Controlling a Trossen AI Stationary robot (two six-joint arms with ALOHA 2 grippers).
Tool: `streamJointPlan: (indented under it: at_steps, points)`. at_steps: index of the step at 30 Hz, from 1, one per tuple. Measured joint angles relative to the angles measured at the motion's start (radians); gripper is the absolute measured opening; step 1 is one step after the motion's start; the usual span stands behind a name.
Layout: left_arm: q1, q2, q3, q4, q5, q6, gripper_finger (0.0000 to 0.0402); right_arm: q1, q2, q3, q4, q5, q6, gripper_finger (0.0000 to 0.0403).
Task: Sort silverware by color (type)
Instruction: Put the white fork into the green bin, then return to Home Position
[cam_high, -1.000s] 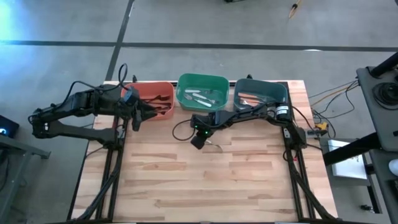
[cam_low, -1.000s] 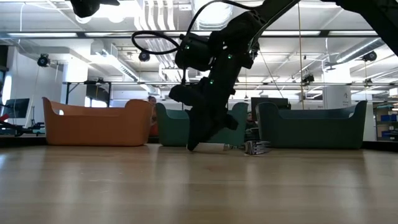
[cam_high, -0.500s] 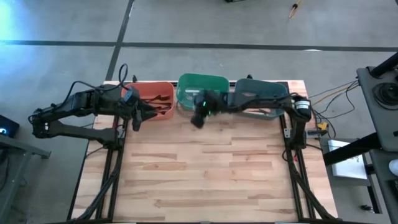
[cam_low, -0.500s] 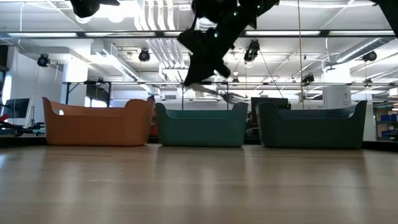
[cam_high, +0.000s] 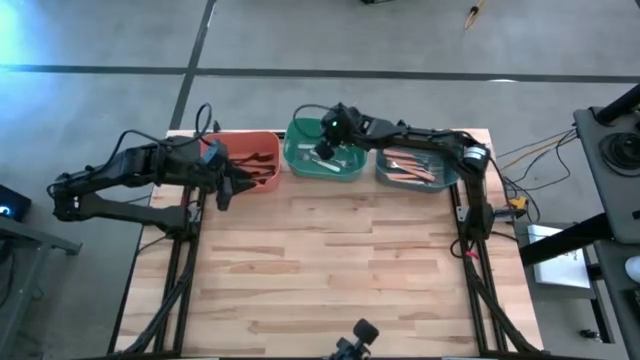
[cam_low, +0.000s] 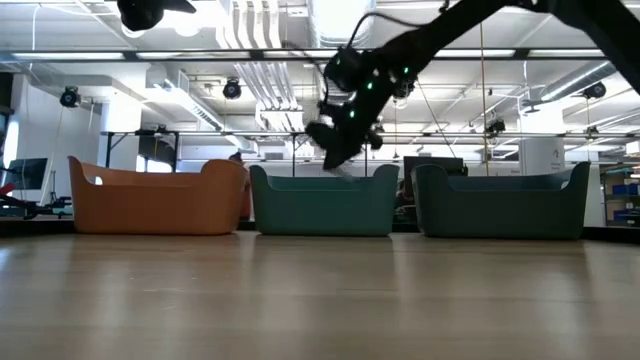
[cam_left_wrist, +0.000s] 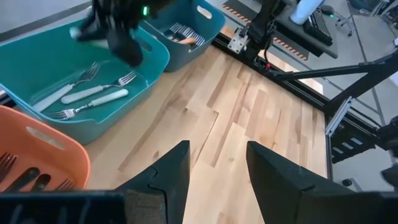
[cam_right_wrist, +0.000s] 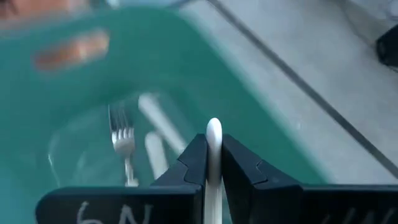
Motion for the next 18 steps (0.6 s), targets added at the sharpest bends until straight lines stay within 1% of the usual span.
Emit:
streamJointPlan:
  at_steps: [4, 6, 9, 12, 14, 16, 18]
  points:
    - [0.0, 0.005, 0.0, -0.002, -0.001, -0.012, 0.0141, 0.007, 0.056, -0.001, -0.023, -0.019, -0.032, 0.0025]
    - [0.0, 0.005, 0.0, -0.002, -0.001, -0.021, 0.0141, 0.008, 0.066, 0.002, -0.049, -0.039, -0.02, 0.0044]
    - [0.0, 0.005, 0.0, -0.002, -0.001, -0.028, 0.0141, 0.005, 0.064, 0.007, -0.09, -0.056, -0.003, 0.0083]
    - [0.0, 0.003, 0.0, -0.002, -0.001, -0.028, 0.0141, 0.012, 0.031, 0.012, -0.138, -0.063, 0.004, 0.0116]
    - [0.0, 0.004, 0.0, -0.003, -0.001, -0.028, 0.0141, 0.016, -0.008, 0.015, -0.175, -0.071, 0.041, 0.0132]
    - [0.0, 0.003, 0.0, -0.003, -0.001, -0.014, 0.0141, 0.019, -0.053, 0.015, -0.242, -0.116, 0.101, 0.0143]
    - [-0.004, 0.003, 0.0, -0.003, 0.013, 0.041, 0.0141, 0.022, -0.099, 0.015, -0.315, -0.228, 0.131, 0.0147]
